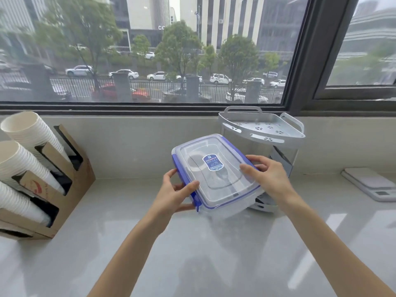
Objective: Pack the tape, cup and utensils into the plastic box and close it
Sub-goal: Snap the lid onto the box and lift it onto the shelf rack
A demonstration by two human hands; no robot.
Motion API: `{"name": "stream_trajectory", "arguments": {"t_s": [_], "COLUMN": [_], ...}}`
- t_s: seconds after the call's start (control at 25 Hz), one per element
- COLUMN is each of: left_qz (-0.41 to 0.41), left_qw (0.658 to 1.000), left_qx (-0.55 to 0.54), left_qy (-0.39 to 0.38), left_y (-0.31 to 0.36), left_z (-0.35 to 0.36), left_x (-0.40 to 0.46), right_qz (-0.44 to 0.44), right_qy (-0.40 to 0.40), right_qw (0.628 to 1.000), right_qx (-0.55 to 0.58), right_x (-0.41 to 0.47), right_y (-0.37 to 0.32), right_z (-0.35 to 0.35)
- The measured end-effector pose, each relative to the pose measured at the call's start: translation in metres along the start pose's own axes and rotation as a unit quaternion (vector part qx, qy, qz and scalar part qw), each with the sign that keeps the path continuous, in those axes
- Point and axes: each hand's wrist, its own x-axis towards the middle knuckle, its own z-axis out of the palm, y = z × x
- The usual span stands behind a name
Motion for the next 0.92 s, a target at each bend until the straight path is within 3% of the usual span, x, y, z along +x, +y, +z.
{"name": "stream_trajectory", "arguments": {"t_s": [0.52, 0.92], "left_qz": [0.067, 0.078], "left_qw": [0.994, 0.992], "left_qx": [-0.030, -0.051], "left_qy": [-0.078, -0.083], "left_y": [0.089, 0.124], "left_z": [0.077, 0.134], "left_x": [0.088, 0.174], "right_qz": [-0.058, -0.086], "right_qy": [0.037, 0.073], "right_qw": [0.998, 0.992], "right_qx": [-0.011, -0.056], "right_x": [0.105, 0.203], "right_y": [-0.054, -0.075], "right_z": [-0.096, -0.132]}}
